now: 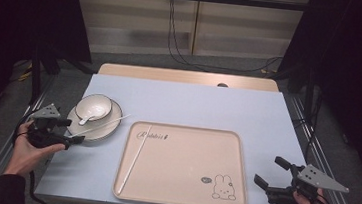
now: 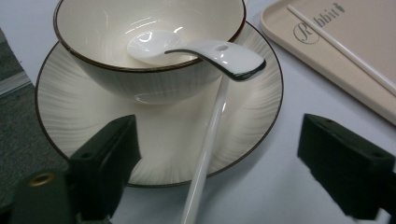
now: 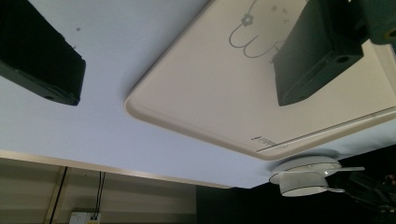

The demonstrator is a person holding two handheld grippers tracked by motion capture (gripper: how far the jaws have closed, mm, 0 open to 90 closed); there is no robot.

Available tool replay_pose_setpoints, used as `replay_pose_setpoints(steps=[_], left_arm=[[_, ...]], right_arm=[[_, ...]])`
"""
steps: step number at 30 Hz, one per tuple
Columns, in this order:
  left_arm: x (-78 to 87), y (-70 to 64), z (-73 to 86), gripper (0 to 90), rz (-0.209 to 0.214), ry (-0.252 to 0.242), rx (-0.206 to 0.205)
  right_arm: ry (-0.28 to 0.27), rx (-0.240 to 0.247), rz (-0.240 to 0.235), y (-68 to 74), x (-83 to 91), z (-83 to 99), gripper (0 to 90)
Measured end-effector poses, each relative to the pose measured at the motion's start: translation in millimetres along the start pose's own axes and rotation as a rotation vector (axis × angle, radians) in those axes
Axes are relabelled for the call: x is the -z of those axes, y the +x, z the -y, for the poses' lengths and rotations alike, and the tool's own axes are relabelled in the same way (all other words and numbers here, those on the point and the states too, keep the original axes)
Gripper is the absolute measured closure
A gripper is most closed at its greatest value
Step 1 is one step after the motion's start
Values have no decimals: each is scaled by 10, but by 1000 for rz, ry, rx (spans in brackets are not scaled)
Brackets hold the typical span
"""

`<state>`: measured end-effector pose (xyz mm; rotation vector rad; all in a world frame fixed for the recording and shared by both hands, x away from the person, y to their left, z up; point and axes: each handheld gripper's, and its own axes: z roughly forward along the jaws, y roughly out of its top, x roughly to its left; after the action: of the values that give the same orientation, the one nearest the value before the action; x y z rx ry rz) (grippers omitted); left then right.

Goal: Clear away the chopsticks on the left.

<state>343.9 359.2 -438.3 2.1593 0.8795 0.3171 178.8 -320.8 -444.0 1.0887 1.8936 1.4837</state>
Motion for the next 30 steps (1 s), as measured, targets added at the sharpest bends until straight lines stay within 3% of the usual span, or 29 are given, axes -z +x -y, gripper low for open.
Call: replay_pose_setpoints(steps=[3,9,13,16,21,24,30], left_arm=[[-56,6,-15,240,21,25,-38],[-101,24,-77,448,24,55,-79],[-152,24,-67,577,20,78,-89],[-181,36,-53,637,13,82,-84],[-257,11,-95,688,40,100,-101],[-304,1,-135,705,43,131,-133],[-358,-19,-166,815,73,155,-121]], right_arm=[[0,-1,1,0,0,0,16],[0,0,0,0,0,0,15],[1,0,0,1,2,1,16],[1,0,0,0,1,1,15],[1,1,0,0,4,1,16],[2,0,1,0,3,1,16],[3,3,1,0,5,2,16]])
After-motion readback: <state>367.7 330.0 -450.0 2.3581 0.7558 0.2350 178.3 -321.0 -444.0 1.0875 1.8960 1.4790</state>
